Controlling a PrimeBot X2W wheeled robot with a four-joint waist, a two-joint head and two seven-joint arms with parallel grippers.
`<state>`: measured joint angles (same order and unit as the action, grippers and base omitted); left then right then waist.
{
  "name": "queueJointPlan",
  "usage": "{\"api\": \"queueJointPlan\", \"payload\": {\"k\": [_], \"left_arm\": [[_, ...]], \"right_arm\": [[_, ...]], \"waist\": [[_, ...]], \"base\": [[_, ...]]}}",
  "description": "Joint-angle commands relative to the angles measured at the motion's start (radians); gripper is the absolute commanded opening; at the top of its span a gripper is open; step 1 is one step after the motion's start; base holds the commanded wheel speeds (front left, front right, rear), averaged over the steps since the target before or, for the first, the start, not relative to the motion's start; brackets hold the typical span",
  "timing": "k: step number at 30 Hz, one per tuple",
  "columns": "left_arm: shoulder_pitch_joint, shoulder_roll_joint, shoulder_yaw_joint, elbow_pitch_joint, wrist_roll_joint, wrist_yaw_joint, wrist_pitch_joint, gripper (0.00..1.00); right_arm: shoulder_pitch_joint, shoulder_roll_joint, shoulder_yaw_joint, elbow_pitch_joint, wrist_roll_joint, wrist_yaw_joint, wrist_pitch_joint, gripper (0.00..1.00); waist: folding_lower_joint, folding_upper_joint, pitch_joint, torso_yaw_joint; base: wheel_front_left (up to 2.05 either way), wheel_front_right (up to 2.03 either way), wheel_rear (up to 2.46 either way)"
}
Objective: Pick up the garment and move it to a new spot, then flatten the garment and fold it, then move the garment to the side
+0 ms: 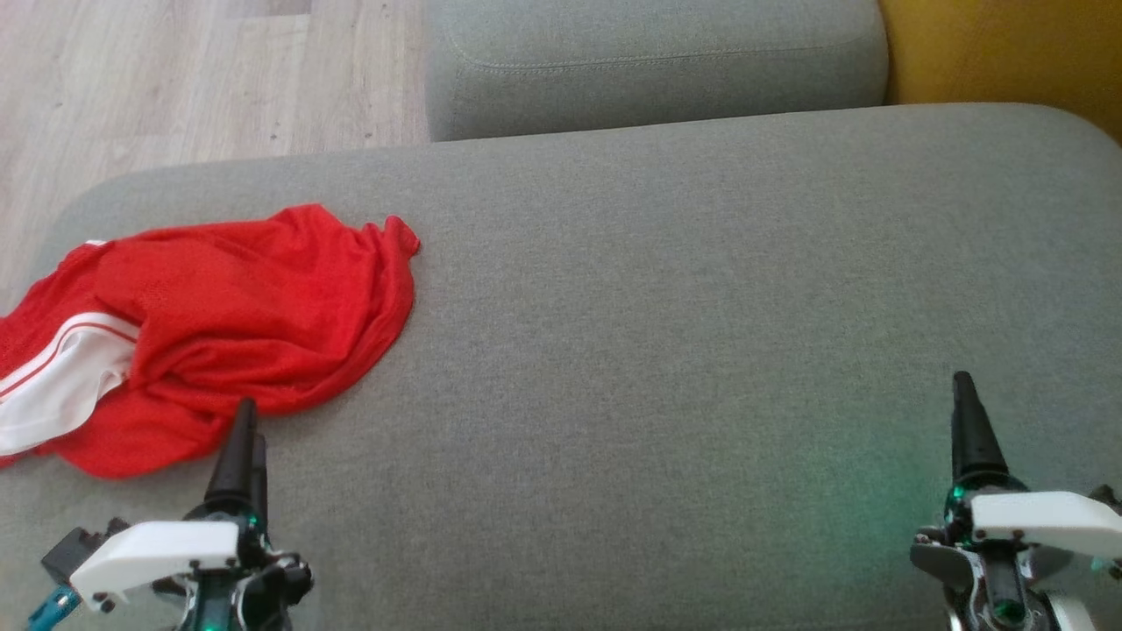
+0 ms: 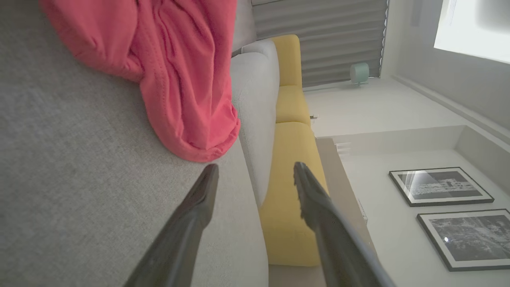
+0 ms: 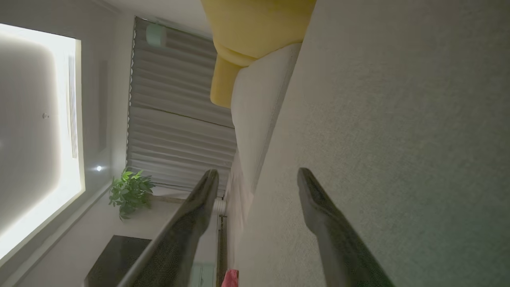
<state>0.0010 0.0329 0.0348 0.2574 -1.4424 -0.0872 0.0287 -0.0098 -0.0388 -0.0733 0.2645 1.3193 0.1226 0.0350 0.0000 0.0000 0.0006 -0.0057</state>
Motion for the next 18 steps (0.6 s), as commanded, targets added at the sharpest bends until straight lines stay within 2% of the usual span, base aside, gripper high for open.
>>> {"api": "queueJointPlan", "payload": {"k": [1, 18], "left_arm": [[-0.020, 0.011, -0.001, -0.044, 0.023, 0.006, -0.008, 1.00], [0.002, 0.015, -0.032, -0.066, 0.339, 0.055, -0.058, 1.00]], "right_arm": [[-0.024, -0.006, 0.010, -0.043, -0.032, 0.002, -0.012, 1.00], [-0.020, -0.016, 0.074, -0.080, -0.349, 0.003, -0.062, 1.00]], "waist": [[0.0000, 0.0000, 0.000, 0.000], [0.0000, 0.0000, -0.007, 0.001]], "base": [[0.00, 0.00, 0.00], [0.00, 0.00, 0.00]]}}
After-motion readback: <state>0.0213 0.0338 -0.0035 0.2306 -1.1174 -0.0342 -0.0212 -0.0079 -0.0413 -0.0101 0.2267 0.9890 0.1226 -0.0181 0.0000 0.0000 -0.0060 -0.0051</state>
